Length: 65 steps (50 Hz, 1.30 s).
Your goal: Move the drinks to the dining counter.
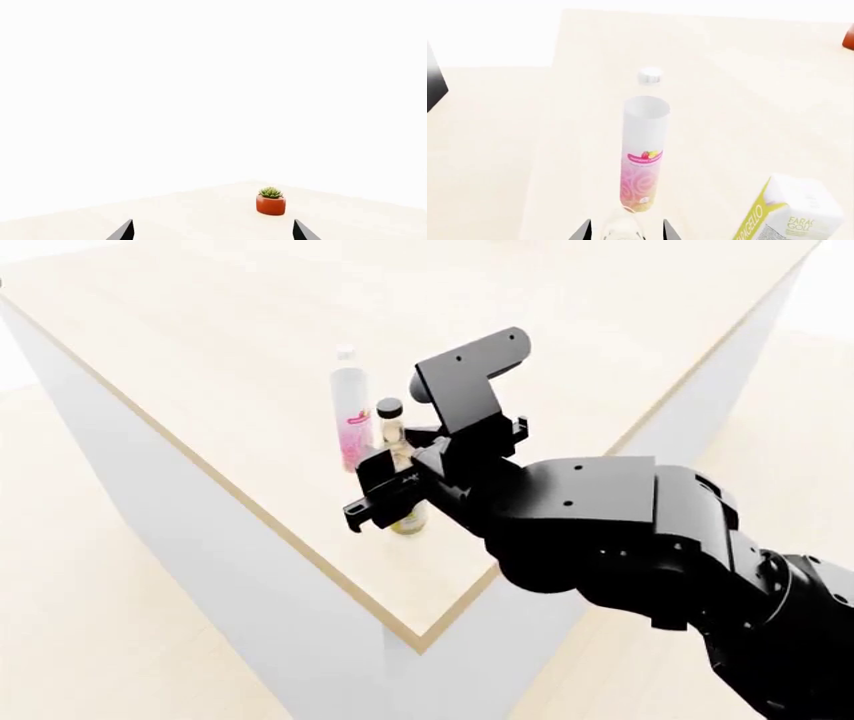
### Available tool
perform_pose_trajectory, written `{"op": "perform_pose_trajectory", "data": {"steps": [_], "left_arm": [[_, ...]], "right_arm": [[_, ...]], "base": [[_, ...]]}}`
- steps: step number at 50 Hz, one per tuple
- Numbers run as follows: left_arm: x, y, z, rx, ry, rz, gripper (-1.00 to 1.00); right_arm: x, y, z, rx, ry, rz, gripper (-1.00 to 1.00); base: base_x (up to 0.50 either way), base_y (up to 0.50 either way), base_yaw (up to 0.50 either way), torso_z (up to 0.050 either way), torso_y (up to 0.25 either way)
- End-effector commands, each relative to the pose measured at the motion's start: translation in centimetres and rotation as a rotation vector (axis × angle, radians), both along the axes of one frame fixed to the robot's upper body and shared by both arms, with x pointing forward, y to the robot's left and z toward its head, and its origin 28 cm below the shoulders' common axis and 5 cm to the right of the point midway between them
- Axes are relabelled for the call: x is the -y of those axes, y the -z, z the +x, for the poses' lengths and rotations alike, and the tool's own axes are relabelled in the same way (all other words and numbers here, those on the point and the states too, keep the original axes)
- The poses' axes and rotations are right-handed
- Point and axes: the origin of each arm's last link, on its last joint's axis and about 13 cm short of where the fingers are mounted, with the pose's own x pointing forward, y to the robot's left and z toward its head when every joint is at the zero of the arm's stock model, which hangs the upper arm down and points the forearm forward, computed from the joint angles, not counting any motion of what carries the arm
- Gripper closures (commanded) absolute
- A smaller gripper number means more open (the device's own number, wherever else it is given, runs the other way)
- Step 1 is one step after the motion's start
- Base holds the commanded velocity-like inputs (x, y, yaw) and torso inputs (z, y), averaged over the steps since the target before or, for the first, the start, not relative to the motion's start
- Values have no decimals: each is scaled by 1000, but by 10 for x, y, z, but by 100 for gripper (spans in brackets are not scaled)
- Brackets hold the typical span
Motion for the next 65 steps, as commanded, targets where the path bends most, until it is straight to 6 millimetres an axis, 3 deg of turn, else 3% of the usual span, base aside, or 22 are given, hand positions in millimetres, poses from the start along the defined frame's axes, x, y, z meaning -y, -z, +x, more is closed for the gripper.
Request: {"op": "perform_pose_trajectory", "data": {"steps": [1, 26, 45, 50, 56, 65], "left_arm": [[0, 0, 1, 0, -1, 1, -100], [0, 0, 0, 1, -4, 0, -100], [1, -1, -1, 1, 2, 3, -100], [1, -2, -3, 6, 7, 3, -100], [2, -5, -6, 15, 11, 1, -100], [2, -15, -19, 62, 16, -3, -100]], "right_arm": [[2, -1, 3, 11, 14, -11, -100], [2, -7, 1, 20, 13, -9, -100], [3, -87, -26, 258, 2, 54, -100], [8, -114, -38, 343, 19, 87, -100], [12, -132, -46, 408, 42, 92, -100], [33, -178, -67, 591, 172, 94, -100]], "base": [[0, 0, 0, 0, 0], [0, 0, 0, 0, 0], [0, 0, 0, 0, 0], [0, 0, 0, 0, 0], [0, 0, 0, 0, 0], [0, 0, 0, 0, 0]]}}
